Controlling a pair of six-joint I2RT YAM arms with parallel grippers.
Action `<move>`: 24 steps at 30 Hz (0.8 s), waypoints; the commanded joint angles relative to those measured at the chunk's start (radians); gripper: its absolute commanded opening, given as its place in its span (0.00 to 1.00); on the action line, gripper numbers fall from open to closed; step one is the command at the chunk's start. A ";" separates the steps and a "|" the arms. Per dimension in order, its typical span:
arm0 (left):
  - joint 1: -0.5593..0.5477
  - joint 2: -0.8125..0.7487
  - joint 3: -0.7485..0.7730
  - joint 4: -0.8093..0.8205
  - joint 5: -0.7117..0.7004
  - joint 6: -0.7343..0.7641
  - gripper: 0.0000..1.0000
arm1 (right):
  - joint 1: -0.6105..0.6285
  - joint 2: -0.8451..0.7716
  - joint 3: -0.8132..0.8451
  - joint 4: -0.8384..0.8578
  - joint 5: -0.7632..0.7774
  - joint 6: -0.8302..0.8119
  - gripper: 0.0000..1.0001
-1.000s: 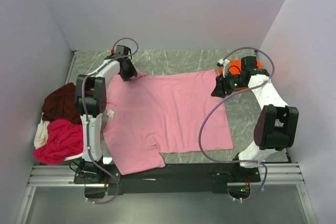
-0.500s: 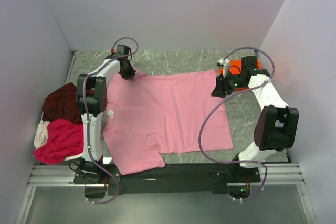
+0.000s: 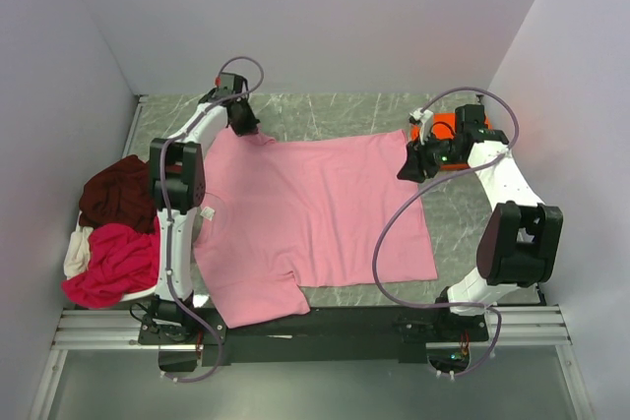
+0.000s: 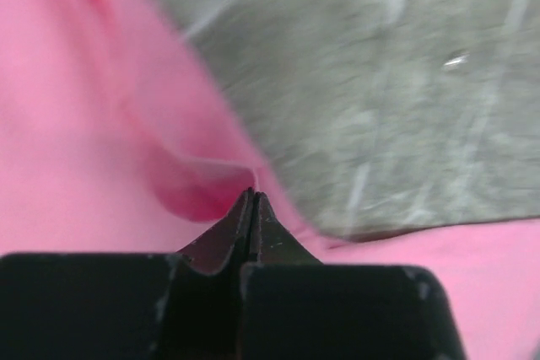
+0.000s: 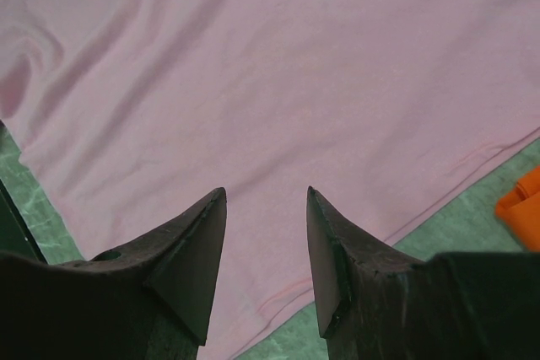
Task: Fold and stack the t-shirts
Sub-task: Flatten the tshirt out
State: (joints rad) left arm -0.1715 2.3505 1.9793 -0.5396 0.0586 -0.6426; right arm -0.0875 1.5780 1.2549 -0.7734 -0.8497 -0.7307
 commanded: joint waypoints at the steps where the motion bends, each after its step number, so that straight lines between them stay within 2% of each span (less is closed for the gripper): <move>1: 0.010 0.064 0.174 0.076 0.137 0.008 0.00 | -0.015 -0.053 0.003 -0.013 -0.028 -0.015 0.50; 3: 0.020 0.142 0.257 0.127 0.257 -0.041 0.00 | -0.024 -0.059 0.003 -0.013 -0.029 -0.013 0.50; 4: 0.035 0.168 0.327 0.226 0.314 -0.075 0.00 | -0.027 -0.064 0.001 -0.013 -0.031 -0.012 0.50; 5: 0.044 0.193 0.352 0.283 0.411 -0.119 0.05 | -0.031 -0.065 0.001 -0.015 -0.034 -0.013 0.50; 6: 0.053 0.232 0.377 0.337 0.450 -0.205 0.15 | -0.034 -0.070 0.000 -0.014 -0.037 -0.013 0.50; 7: 0.064 0.245 0.398 0.463 0.489 -0.235 0.59 | -0.044 -0.073 -0.002 -0.013 -0.037 -0.012 0.50; 8: 0.067 0.251 0.401 0.496 0.510 -0.264 0.99 | -0.049 -0.076 -0.002 -0.013 -0.040 -0.013 0.50; 10: 0.075 0.242 0.406 0.517 0.497 -0.264 1.00 | -0.064 -0.084 -0.003 -0.017 -0.052 -0.012 0.50; 12: 0.078 0.184 0.377 0.497 0.463 -0.197 1.00 | -0.069 -0.087 -0.005 -0.015 -0.055 -0.012 0.50; 15: 0.104 0.071 0.206 0.504 0.410 -0.088 0.99 | -0.070 -0.084 -0.005 -0.015 -0.064 -0.013 0.50; 19: 0.159 -0.055 0.049 0.501 0.325 0.021 0.99 | -0.070 -0.072 0.000 -0.026 -0.069 -0.018 0.50; 21: 0.168 -0.063 0.045 0.433 0.310 0.084 0.99 | -0.072 -0.072 -0.002 -0.023 -0.069 -0.018 0.50; 24: 0.216 0.016 0.174 0.257 0.329 0.211 0.97 | -0.070 -0.070 -0.005 -0.021 -0.068 -0.016 0.50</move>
State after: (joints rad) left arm 0.0048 2.3688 2.0491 -0.1551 0.4068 -0.6075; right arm -0.1539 1.5333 1.2545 -0.7879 -0.8886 -0.7315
